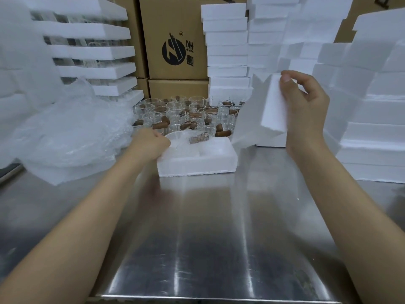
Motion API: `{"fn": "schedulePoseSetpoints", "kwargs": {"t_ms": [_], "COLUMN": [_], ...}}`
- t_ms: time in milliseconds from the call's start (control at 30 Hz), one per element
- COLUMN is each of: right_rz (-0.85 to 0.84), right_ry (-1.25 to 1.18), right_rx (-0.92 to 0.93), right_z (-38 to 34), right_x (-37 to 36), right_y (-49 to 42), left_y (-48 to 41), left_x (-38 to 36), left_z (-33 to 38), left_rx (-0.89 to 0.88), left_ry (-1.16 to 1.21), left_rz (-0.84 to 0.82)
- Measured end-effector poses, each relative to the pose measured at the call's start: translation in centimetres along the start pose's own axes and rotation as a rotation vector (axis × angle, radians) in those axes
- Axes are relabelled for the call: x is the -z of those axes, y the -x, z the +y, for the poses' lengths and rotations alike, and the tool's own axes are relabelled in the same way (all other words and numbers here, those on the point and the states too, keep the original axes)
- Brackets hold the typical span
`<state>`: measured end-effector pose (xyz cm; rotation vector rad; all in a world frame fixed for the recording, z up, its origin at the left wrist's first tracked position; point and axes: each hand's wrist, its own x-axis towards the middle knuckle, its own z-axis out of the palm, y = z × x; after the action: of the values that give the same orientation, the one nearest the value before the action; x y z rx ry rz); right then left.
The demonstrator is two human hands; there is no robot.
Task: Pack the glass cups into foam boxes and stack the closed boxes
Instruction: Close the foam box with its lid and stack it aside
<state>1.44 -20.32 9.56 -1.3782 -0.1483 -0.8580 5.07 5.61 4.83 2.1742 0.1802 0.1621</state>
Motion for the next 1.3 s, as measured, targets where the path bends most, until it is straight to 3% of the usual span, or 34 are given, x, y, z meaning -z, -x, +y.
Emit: {"fn": "schedulePoseSetpoints", "kwargs": {"t_ms": [233,333,467,567,633,767,1000,1100,1300], "right_rz": [-0.069,0.005,-0.021,-0.119,-0.201,-0.304,-0.464,-0.479,-0.446], "right_ry": [-0.012,-0.072,-0.447,-0.633,-0.565,-0.321,-0.224,-0.006,0.246], "right_rx": [0.039,0.049,-0.217,-0.477,-0.554,-0.616,-0.644,-0.611,-0.554], "right_z": [0.4,0.5,1.0,1.7,2.4,4.4,5.5,6.7,7.3], "right_x": [0.0,0.1,0.5,0.5,0.0,-0.8,-1.7,-2.1,-1.7], "right_y": [0.2,-0.1,-1.1,-1.4,-0.7,0.6,1.3,1.8,1.3], "left_y": [-1.2,-0.9,-0.3,0.7,1.4,1.8,2.0,2.0,2.2], "left_x": [-1.0,-1.1,-1.8,-3.5,-3.8,-3.0,-2.0,-1.1,-0.2], "left_z": [0.3,0.3,0.3,0.3,0.8,2.1,2.3,2.3,2.4], "left_rx": [0.086,0.075,0.046,0.001,-0.061,-0.080,-0.169,-0.151,-0.039], "left_ry": [-0.057,0.194,0.546,0.379,0.267,0.426,0.444,0.267,0.054], "left_rz": [-0.013,0.011,0.047,-0.012,0.069,0.044,0.035,0.041,-0.150]}}
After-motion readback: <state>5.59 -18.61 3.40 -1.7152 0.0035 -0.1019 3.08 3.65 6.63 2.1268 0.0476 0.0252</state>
